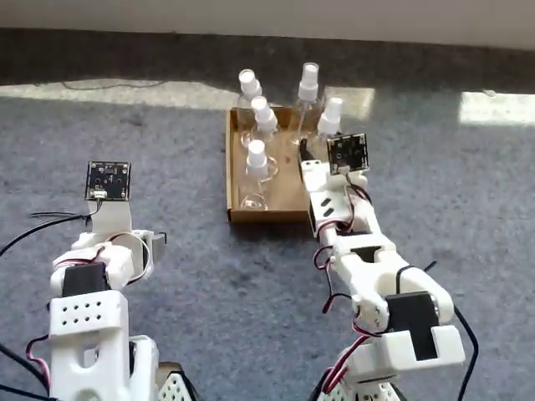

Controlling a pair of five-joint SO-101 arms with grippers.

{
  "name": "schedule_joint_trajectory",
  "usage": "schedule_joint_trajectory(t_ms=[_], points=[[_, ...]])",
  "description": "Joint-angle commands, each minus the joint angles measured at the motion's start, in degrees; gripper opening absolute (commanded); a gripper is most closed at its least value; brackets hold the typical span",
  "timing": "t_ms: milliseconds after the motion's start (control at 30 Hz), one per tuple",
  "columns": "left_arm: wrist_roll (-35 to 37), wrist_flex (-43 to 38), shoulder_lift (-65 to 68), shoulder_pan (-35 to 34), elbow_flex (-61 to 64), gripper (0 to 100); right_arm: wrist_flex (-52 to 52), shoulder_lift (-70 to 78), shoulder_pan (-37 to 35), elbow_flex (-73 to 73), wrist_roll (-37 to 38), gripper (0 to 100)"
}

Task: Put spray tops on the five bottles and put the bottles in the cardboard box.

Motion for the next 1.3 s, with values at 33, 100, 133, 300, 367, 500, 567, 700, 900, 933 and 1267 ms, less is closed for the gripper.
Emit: schedule_joint_trajectory(t_ms=[33, 100, 133, 300, 367, 500, 567, 700, 900, 933, 1267], points=[[0.1, -1.1, -0.8, -0.3, -0.2, 25, -1.2, -0.4, 0.4, -0.4, -0.2, 0.4], [0.1, -1.1, -0.8, -0.3, -0.2, 25, -1.2, -0.4, 0.4, -0.4, -0.2, 0.4], [0.1, -1.1, -0.8, -0.3, -0.2, 25, -1.2, -0.4, 0.4, -0.4, -0.2, 0.4], [0.1, -1.1, -0.8, -0.3, -0.2, 25, -1.2, -0.4, 0.4, -0.1, -0.2, 0.4], [0.1, -1.1, -0.8, -0.3, -0.2, 25, -1.2, -0.4, 0.3, -0.1, -0.2, 0.4], [0.1, -1.1, -0.8, -0.3, -0.2, 25, -1.2, -0.4, 0.3, -0.1, -0.2, 0.4], [0.1, -1.1, -0.8, -0.3, -0.2, 25, -1.3, -0.4, 0.3, -0.1, -0.2, 0.4], [0.1, -1.1, -0.8, -0.3, -0.2, 25, -1.3, -0.3, 0.3, -0.4, -0.2, 0.4], [0.1, -1.1, -0.8, -0.3, -0.3, 25, -1.3, -0.3, 0.4, -0.6, -0.2, 0.4], [0.1, -1.1, -0.8, -0.3, -0.3, 25, -1.3, -0.3, 0.4, -0.6, -0.2, 0.4], [0.1, -1.1, -0.8, -0.3, -0.3, 25, -2.1, 5.2, 0.6, -0.7, -0.3, 0.4]])
